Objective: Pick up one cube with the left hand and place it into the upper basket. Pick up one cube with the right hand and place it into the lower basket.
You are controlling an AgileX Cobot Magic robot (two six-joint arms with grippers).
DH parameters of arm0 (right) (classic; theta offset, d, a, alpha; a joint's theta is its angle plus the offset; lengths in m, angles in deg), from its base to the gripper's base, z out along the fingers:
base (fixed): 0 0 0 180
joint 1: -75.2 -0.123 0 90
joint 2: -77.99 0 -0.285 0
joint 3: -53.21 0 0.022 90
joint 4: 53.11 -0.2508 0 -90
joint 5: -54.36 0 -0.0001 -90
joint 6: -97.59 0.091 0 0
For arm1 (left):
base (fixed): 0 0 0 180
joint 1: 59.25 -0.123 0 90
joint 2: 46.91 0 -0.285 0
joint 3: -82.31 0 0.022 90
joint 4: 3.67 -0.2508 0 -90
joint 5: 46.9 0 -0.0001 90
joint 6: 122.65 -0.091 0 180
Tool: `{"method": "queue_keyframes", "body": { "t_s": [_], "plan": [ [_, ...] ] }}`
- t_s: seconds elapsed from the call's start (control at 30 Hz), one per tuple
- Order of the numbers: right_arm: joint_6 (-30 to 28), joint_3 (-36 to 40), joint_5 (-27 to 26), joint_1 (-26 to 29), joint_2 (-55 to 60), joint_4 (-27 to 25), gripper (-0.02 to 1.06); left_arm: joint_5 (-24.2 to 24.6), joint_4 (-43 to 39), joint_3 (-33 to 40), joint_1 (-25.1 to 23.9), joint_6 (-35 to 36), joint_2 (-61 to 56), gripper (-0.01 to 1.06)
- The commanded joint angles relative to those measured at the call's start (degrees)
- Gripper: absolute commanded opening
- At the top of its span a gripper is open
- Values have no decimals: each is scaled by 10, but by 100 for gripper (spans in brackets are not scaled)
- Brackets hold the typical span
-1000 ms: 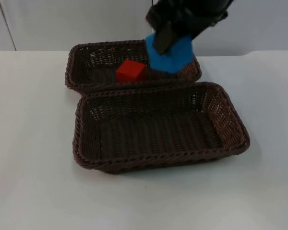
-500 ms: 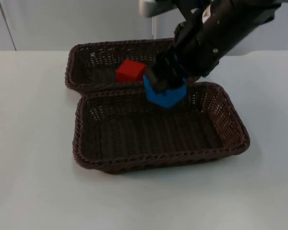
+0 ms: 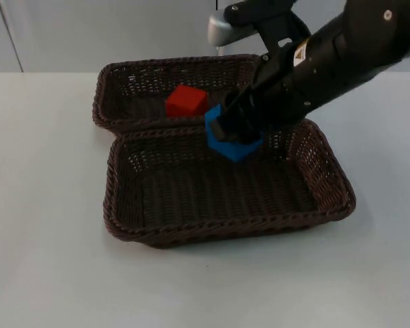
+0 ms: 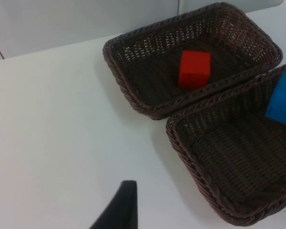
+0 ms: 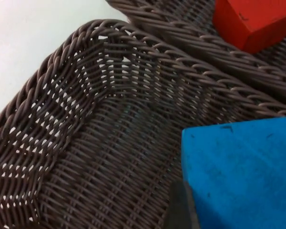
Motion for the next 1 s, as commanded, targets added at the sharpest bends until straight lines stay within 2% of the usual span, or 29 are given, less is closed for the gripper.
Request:
{"method": "queue_keyframes", "body": {
  "t_s": [0.0, 0.27, 0.53, 0.6, 0.8, 0.87, 0.97],
  "plan": [
    [1, 7, -27, -3, -6, -3, 0, -2, -1, 3, 2, 4, -2, 99],
    [16, 36, -72, -3, -3, -8, 0, -2, 0, 3, 2, 4, -2, 99],
    [32, 36, -93, -3, 34, -8, 0, -2, 0, 3, 2, 4, -2, 99],
    [52, 36, -104, -3, 50, -8, 0, -2, 0, 3, 2, 4, -2, 99],
    [61, 36, -104, -3, 80, -8, 0, -2, 0, 3, 2, 4, -2, 99],
    [61, 36, -104, -3, 82, -8, 1, -2, 0, 3, 2, 4, -2, 99],
    [61, 36, -96, -3, 88, -8, 15, -2, 0, 3, 2, 4, -2, 99]
  ]
}}
